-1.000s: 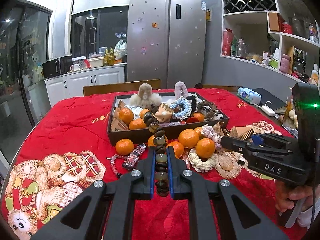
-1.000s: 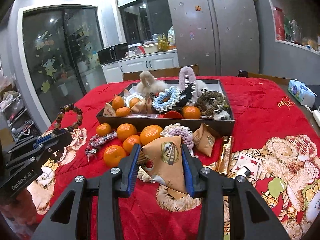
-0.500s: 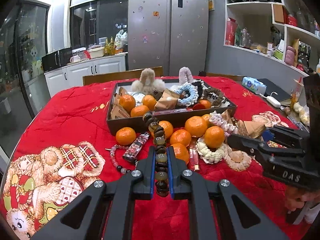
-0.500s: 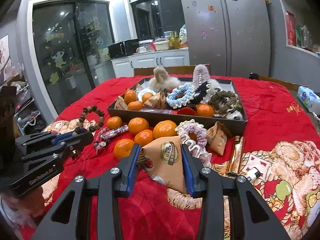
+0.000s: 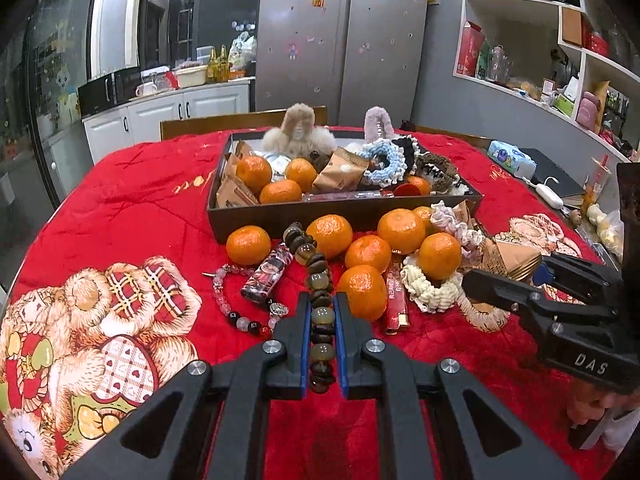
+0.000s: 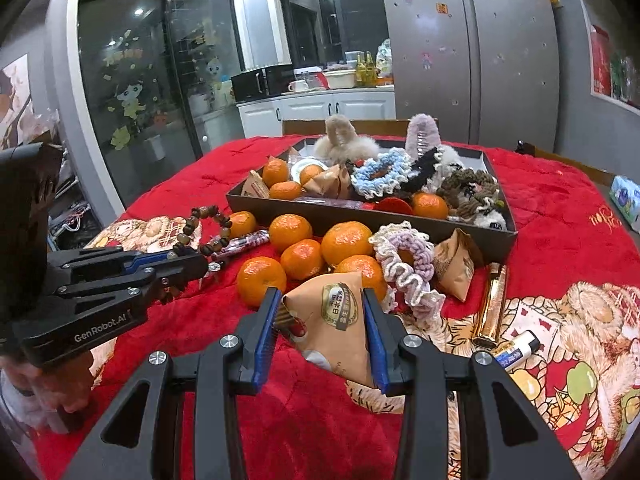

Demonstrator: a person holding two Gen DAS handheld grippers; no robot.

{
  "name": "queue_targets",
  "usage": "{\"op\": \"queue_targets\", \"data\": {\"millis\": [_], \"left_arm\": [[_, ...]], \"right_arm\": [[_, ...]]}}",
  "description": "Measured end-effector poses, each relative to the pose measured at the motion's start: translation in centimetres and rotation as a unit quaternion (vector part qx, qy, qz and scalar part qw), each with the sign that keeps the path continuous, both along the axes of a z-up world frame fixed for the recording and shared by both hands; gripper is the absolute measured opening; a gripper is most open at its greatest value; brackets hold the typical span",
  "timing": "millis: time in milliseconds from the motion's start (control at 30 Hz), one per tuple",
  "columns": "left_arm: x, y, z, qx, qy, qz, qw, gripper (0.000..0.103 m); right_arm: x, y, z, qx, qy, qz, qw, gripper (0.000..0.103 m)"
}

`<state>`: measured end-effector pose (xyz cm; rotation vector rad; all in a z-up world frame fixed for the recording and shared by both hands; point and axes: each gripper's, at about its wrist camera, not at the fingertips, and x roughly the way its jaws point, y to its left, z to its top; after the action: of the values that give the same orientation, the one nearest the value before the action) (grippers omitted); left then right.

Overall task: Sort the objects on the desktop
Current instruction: 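Lift the snack packet with the right gripper while the left lifts the bead bracelet, then carry the packet and bracelet with both grippers over the dark tray box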

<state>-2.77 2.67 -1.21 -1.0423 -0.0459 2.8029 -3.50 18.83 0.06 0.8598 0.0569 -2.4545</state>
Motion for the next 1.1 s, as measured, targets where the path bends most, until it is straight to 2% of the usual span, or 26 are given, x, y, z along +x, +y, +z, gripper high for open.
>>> {"op": "queue_targets", "data": {"millis": [167,400,600,1100], "left_arm": [[-0.3,-0.4,-0.2,0.012,-0.014,0.000,0.9998,0.011],[0.2,-0.3,0.6,0.004,0.006,-0.005,1.0000,0.011],[-0.1,-0.7,0.7,0.025,-0.004,-0.009,0.9997,0.011],[0.2,-1.0,2.7,0.031,0.011,-0.008,0.9994,0.011]], "right_arm": [[-0.8,0.9,0.0,-0.011,-0.010,-0.013,1.000,0.039],[-1.8,1.7,-0.2,-0.023,-0.023,-0.024,0.999,0.039],[-1.8,1.7,-0.4,-0.026,-0.029,-0.020,0.999,0.039],[-1.5,0.4,-0.2,-0.024,-0.025,-0.016,0.999,0.039]]}}
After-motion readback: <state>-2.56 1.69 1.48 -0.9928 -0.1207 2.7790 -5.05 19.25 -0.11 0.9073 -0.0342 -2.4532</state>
